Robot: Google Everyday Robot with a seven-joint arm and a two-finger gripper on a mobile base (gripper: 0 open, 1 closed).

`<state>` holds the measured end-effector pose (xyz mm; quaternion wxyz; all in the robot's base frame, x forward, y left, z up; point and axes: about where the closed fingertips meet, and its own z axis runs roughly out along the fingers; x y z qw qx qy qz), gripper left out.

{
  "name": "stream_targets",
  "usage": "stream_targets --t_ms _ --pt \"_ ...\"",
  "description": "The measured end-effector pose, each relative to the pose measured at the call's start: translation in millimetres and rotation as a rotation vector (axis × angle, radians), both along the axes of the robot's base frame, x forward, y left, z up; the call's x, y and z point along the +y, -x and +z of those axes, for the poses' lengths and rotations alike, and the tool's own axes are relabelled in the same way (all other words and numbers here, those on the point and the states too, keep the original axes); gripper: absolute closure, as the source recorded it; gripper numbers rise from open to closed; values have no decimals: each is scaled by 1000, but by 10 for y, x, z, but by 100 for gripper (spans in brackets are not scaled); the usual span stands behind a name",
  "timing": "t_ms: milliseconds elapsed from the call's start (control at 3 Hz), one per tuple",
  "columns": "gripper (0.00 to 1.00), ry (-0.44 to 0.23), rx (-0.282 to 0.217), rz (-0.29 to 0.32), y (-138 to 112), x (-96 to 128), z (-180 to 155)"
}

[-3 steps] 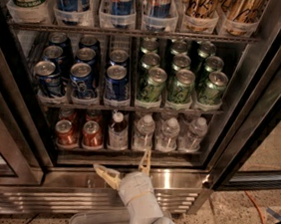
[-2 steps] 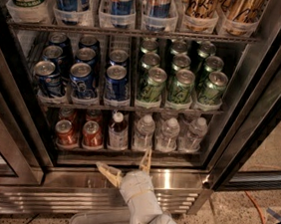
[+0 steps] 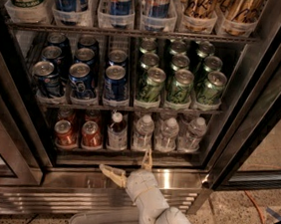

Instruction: Pick blue plastic bottle from bottom shelf of fridge

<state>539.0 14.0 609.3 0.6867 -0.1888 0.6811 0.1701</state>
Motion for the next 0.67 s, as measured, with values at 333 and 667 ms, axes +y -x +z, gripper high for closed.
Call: stream_targets --t_ms 333,667 --pt "0 -19 2 62 -37 15 -70" --pt "0 -30 -14 103 -37 86 -100"
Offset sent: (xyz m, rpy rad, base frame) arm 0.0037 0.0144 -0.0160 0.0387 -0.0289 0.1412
